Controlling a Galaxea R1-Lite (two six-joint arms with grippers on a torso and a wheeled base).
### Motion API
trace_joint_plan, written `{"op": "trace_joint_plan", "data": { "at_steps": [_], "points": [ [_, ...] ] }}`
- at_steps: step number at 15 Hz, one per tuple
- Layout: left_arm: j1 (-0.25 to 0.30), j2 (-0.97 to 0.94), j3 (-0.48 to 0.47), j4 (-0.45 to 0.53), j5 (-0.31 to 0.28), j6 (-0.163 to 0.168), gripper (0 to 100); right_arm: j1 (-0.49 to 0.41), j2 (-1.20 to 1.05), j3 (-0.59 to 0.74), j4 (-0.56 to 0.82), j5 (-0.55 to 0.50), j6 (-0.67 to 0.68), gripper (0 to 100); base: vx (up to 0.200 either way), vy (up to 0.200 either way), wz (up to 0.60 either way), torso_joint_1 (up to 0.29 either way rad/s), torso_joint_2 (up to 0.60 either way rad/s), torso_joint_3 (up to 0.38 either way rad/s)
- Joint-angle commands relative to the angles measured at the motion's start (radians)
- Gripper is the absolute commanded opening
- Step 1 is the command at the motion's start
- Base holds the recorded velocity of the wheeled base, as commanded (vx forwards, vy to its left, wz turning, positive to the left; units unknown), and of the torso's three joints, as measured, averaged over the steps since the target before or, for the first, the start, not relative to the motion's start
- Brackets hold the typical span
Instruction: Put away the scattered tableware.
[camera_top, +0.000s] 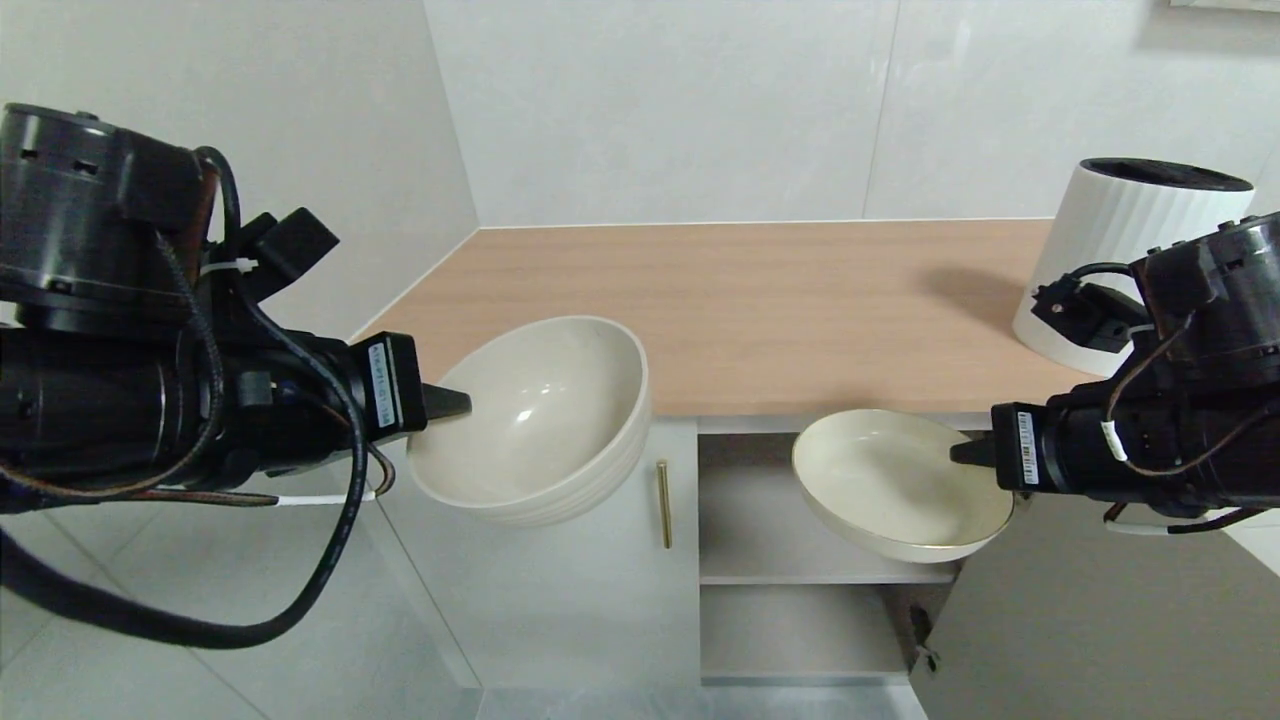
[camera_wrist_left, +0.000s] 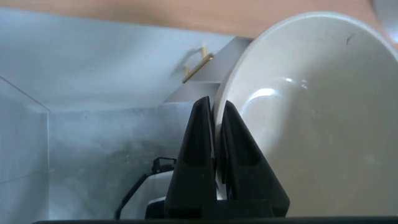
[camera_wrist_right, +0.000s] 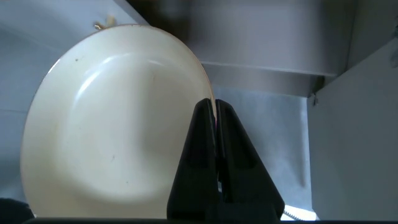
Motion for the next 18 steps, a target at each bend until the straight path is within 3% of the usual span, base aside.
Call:
{"op": "trace_joint_plan", "data": {
  "at_steps": [1, 13, 18],
  "points": [
    [0.000, 0.004, -0.001, 0.000, 0.000, -0.001, 0, -0.001, 0.012, 0.000, -0.007, -0.001, -0.001, 0, 0.000, 0.000, 0.00, -0.178, 0.49, 0.286],
    [0.000, 0.012, -0.001, 0.000, 0.014, -0.001, 0, 0.001, 0.058, 0.076, -0.143, -0.010, -0.032, 0, 0.000, 0.000, 0.00, -0.142, 0.46, 0.317],
    [0.000, 0.013, -0.001, 0.000, 0.012, -0.001, 0, 0.001, 0.069, 0.087, -0.152, -0.009, -0.036, 0, 0.000, 0.000, 0.00, -0.026, 0.11, 0.077]
  ]
}}
